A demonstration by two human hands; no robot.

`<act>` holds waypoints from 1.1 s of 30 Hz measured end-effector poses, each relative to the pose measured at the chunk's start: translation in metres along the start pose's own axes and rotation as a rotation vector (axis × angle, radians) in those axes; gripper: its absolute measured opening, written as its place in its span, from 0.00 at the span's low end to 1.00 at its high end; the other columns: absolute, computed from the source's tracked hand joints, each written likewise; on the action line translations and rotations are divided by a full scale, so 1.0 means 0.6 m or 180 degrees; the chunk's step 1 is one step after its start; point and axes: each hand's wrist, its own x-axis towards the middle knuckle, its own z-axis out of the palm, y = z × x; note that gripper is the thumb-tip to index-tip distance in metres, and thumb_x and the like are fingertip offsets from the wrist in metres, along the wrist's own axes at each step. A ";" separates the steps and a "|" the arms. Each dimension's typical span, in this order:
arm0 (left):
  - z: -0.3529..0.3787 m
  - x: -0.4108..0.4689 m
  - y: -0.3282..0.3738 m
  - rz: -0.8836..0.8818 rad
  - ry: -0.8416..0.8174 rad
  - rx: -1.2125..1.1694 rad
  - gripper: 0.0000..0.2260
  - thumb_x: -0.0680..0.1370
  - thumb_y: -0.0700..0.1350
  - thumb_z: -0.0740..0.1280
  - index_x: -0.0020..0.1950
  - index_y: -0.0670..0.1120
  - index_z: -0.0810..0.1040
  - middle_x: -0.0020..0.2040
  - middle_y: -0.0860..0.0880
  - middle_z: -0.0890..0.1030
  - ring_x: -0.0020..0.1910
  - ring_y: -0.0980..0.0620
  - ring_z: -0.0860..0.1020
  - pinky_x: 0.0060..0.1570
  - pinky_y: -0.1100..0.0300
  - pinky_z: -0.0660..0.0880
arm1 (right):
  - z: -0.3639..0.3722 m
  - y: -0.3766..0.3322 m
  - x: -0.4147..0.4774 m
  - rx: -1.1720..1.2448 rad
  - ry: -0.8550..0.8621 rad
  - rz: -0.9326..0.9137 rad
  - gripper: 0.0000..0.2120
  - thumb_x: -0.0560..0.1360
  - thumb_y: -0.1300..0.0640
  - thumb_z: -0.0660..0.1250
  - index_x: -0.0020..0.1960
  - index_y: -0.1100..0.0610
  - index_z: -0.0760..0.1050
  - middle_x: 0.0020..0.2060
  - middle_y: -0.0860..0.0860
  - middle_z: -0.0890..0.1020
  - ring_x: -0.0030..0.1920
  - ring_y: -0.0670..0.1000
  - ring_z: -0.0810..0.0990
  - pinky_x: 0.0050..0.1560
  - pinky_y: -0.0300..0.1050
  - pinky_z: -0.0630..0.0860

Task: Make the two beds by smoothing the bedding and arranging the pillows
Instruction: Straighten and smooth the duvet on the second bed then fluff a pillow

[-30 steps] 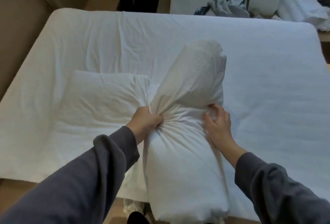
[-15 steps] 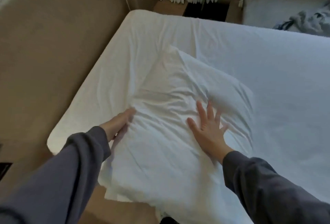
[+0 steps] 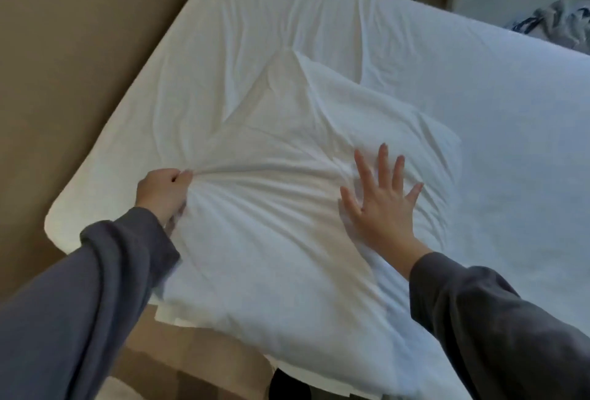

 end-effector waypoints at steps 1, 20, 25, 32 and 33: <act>0.003 0.011 -0.012 -0.0206 -0.0151 0.0023 0.16 0.80 0.46 0.62 0.35 0.41 0.75 0.38 0.39 0.79 0.45 0.38 0.78 0.42 0.53 0.73 | 0.008 0.006 0.009 -0.0079 -0.0016 -0.0018 0.32 0.76 0.32 0.42 0.77 0.37 0.36 0.78 0.48 0.35 0.77 0.59 0.34 0.69 0.76 0.42; 0.133 0.181 0.413 0.2353 -0.0854 0.1431 0.18 0.82 0.50 0.54 0.71 0.47 0.68 0.66 0.45 0.73 0.69 0.44 0.68 0.67 0.46 0.60 | -0.041 0.223 0.279 0.0656 -0.0636 0.0730 0.23 0.82 0.43 0.51 0.74 0.50 0.64 0.72 0.53 0.68 0.73 0.56 0.64 0.72 0.62 0.58; 0.086 0.204 0.438 0.2901 -0.0600 0.2558 0.16 0.82 0.57 0.54 0.42 0.48 0.67 0.36 0.50 0.73 0.43 0.46 0.69 0.46 0.54 0.56 | -0.072 0.241 0.295 0.1108 -0.0031 0.0467 0.14 0.82 0.54 0.58 0.38 0.57 0.68 0.34 0.53 0.76 0.41 0.58 0.75 0.41 0.45 0.68; 0.156 0.309 0.320 0.1810 0.0131 0.3185 0.10 0.82 0.50 0.54 0.53 0.47 0.72 0.44 0.49 0.75 0.48 0.45 0.73 0.50 0.50 0.61 | -0.003 0.234 0.325 0.0557 -0.0181 0.0412 0.16 0.81 0.44 0.52 0.57 0.50 0.73 0.51 0.49 0.77 0.57 0.55 0.73 0.66 0.60 0.62; 0.176 0.313 0.307 0.1620 0.0092 0.2992 0.10 0.82 0.50 0.55 0.55 0.46 0.72 0.48 0.47 0.75 0.52 0.44 0.73 0.51 0.48 0.63 | 0.012 0.246 0.325 0.0455 -0.0222 0.0559 0.18 0.81 0.43 0.50 0.58 0.51 0.73 0.54 0.51 0.77 0.60 0.57 0.72 0.66 0.62 0.61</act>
